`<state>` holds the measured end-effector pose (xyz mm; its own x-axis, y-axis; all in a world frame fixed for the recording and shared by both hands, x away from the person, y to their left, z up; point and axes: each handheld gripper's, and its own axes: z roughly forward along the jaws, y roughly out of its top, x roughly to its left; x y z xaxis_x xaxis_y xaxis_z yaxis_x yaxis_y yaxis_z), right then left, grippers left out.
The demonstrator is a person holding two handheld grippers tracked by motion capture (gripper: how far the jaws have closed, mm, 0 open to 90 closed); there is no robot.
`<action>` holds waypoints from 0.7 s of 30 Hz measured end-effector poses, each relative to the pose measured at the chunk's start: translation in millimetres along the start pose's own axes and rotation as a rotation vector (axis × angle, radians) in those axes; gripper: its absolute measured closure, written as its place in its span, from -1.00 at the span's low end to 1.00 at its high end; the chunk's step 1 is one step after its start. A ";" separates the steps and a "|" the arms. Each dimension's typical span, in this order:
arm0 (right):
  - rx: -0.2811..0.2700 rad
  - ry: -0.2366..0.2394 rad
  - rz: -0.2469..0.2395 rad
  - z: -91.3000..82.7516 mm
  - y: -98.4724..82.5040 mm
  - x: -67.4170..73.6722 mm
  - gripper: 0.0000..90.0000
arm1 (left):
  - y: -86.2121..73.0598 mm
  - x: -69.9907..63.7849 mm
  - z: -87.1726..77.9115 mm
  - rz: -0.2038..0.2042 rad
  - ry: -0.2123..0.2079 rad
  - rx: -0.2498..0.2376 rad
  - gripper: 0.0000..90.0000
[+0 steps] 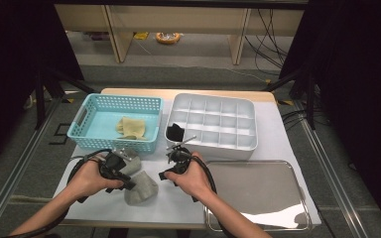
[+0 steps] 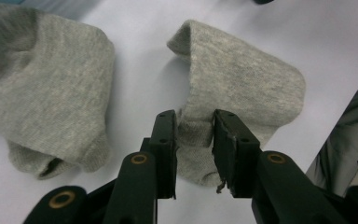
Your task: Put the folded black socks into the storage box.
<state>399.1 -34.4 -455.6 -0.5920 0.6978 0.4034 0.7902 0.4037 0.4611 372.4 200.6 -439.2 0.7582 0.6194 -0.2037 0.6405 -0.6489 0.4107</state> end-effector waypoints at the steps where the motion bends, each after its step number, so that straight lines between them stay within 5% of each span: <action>1: 0.008 0.002 -0.007 3.2 0.0 0.9 0.50 | 0.0 -0.2 0.2 0.001 -0.001 0.001 0.53; 21: 0.066 0.023 -0.069 29.9 -0.8 16.0 0.49 | -1.5 -2.0 4.4 -0.004 -0.002 0.023 0.52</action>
<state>393.7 -5.9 -473.1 -0.6483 0.6535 0.3908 0.7556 0.4888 0.4361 370.5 198.3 -443.3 0.7558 0.6212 -0.2069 0.6462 -0.6566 0.3891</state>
